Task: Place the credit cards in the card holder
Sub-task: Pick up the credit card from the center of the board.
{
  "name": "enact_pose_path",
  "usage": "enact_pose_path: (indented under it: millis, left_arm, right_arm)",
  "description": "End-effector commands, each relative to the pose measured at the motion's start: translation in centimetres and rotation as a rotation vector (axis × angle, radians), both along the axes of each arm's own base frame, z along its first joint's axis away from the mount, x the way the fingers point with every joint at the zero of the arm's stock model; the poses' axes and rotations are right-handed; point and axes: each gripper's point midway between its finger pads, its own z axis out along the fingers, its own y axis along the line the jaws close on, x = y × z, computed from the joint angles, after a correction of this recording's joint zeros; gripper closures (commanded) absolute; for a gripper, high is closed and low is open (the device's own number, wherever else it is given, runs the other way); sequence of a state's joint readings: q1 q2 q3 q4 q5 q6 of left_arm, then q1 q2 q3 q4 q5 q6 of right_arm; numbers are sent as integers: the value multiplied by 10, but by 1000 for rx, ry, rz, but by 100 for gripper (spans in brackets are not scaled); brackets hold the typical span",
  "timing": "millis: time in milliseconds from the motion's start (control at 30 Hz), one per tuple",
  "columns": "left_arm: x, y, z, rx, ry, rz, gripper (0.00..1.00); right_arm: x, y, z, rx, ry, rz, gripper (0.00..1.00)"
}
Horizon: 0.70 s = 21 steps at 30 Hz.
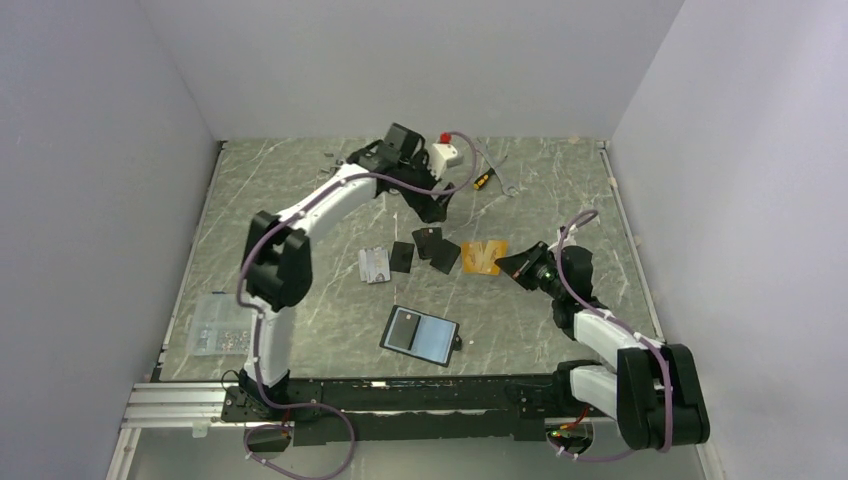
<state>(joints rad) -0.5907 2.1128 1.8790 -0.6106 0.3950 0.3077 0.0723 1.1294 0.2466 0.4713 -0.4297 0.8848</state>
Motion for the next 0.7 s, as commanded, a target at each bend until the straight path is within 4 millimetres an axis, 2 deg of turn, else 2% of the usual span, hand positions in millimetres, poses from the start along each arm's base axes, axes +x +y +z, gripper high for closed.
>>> enact_pose_path:
  millis: [0, 67, 200, 300, 400, 667]
  left_arm:
    - [-65, -21, 77, -265, 134, -145, 1]
    - [-88, -24, 86, -347, 241, -191, 1]
    - [-118, -24, 88, -454, 462, -194, 1]
    - [-129, -22, 96, -548, 566, -209, 1]
    - [-135, -19, 101, -590, 573, -209, 1]
    - [-158, -14, 120, -682, 652, -248, 18]
  right_arm:
    - [-7, 15, 34, 51, -120, 100, 100]
    - [-13, 26, 51, 77, -170, 162, 100]
    - [-22, 42, 82, 81, -247, 246, 100]
    - [-29, 52, 101, 114, -294, 302, 100]
    - [-38, 61, 116, 157, -326, 348, 100]
    - [-46, 79, 136, 187, -366, 412, 100]
